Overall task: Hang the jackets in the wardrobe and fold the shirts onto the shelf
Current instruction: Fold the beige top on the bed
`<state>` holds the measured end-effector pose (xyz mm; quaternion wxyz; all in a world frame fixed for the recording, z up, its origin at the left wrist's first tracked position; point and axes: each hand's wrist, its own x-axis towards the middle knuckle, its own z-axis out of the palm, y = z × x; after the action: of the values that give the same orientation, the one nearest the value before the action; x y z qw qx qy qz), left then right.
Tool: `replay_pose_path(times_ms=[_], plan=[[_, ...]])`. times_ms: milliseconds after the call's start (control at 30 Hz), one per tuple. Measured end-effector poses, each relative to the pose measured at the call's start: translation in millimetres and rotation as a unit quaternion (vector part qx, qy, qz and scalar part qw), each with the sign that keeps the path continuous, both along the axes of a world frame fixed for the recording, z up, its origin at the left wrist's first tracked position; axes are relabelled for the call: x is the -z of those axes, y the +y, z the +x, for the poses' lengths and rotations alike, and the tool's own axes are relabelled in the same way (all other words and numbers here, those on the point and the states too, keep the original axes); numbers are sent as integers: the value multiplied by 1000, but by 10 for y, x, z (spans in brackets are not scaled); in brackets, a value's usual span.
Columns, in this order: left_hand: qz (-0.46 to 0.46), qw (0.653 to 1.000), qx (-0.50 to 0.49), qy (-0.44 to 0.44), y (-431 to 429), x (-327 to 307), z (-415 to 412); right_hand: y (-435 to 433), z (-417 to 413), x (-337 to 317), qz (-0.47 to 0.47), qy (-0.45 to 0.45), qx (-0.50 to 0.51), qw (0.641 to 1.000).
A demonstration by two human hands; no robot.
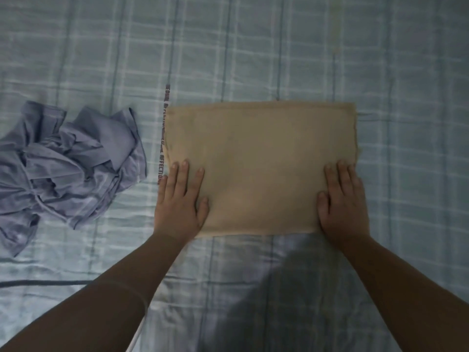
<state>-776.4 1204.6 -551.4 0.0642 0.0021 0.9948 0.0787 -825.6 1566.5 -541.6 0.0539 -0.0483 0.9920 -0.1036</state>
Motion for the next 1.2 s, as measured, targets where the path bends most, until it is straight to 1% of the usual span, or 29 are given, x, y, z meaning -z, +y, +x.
replay_pose_path(times_ms=[67, 233, 300, 367, 467, 567, 633, 700, 767, 833, 900, 933, 1033, 1100, 1200], plan=[[-1, 1000, -3, 3, 5, 1, 0, 17, 13, 14, -5, 10, 1, 1000], [-21, 1000, -14, -3, 32, -101, -9, 21, -7, -48, -20, -9, -3, 1000], [-20, 999, -36, 0, 103, -205, -30, 50, -11, -130, -65, -15, 3, 998], [-11, 999, -35, 14, 225, -325, -85, 76, -4, -217, -132, -1, 40, 990], [17, 999, 2, 51, 536, -484, -254, 78, 35, -351, -206, 21, 127, 970], [40, 996, 52, 54, 978, -594, -568, 99, 83, -436, -252, -18, 232, 939], [57, 994, 76, 49, 1321, -658, -815, 123, 133, -456, -269, -56, 269, 923], [90, 991, 95, 22, 1686, -746, -1070, 152, 192, -467, -272, -79, 275, 919], [138, 985, 89, -55, 2055, -753, -1325, 207, 205, -473, -271, -94, 277, 917], [189, 971, 83, -123, 2415, -733, -1560, 274, 194, -470, -267, -118, 280, 914], [216, 964, 57, -147, 2748, -698, -1765, 339, 168, -461, -252, -165, 285, 910], [217, 964, 29, -152, 2891, -671, -1859, 361, 151, -452, -243, -183, 288, 908], [162, 968, -41, -186, 3139, -601, -2100, 370, 122, -394, -226, -203, 290, 908], [151, 968, -56, -191, 3197, -533, -2195, 347, 105, -363, -230, -224, 290, 902], [119, 971, -56, -198, 3240, -440, -2248, 322, 127, -315, -254, -247, 311, 882]])
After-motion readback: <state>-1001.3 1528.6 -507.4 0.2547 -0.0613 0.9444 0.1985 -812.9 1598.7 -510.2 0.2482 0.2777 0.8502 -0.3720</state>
